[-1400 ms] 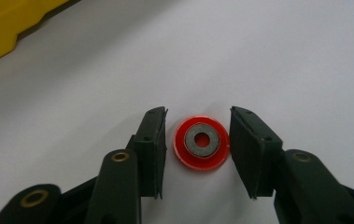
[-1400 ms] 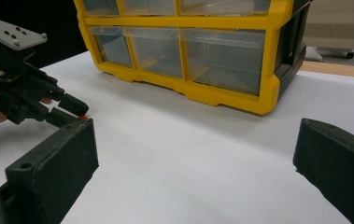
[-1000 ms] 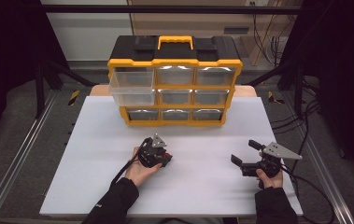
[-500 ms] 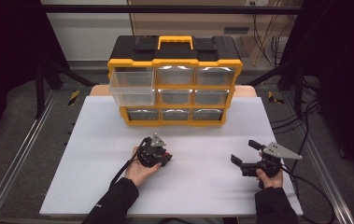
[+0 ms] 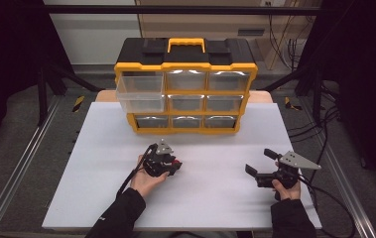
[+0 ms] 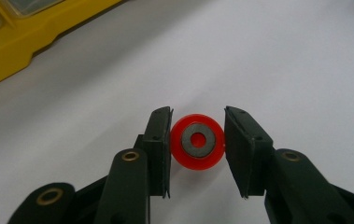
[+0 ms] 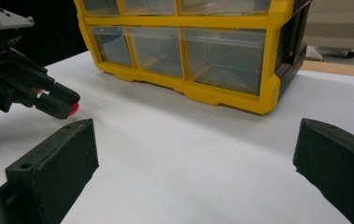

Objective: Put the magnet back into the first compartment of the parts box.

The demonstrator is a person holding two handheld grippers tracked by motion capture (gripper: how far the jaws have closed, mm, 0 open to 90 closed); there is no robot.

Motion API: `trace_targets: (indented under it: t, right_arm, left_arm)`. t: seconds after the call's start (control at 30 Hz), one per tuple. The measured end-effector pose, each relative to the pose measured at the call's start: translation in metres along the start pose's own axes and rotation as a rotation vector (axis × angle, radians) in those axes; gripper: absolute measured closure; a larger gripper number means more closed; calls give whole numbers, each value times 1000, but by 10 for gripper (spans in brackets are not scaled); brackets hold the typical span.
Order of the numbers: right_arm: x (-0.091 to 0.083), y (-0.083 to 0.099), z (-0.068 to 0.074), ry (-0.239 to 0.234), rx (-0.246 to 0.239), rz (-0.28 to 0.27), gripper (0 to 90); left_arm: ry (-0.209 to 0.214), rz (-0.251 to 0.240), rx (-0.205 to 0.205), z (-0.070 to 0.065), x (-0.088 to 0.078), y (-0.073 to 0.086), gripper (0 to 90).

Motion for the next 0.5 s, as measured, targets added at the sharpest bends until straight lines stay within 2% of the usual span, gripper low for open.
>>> trace_targets:
  t: [0.5]
  right_arm:
    - [-1, 0, 0, 6, -2, 3, 4]
  left_arm:
    - [-1, -32, 6, -1, -20, -4, 623]
Point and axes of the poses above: each handheld gripper's, and its own axes: x roughly forward along the jaws, y roughly out of its underside, z roughly to its left, the point moved 1 cm from there along x, roughly forward along the jaws, and after that the axes turned 5 degrees about z, right-handed, at the moved point
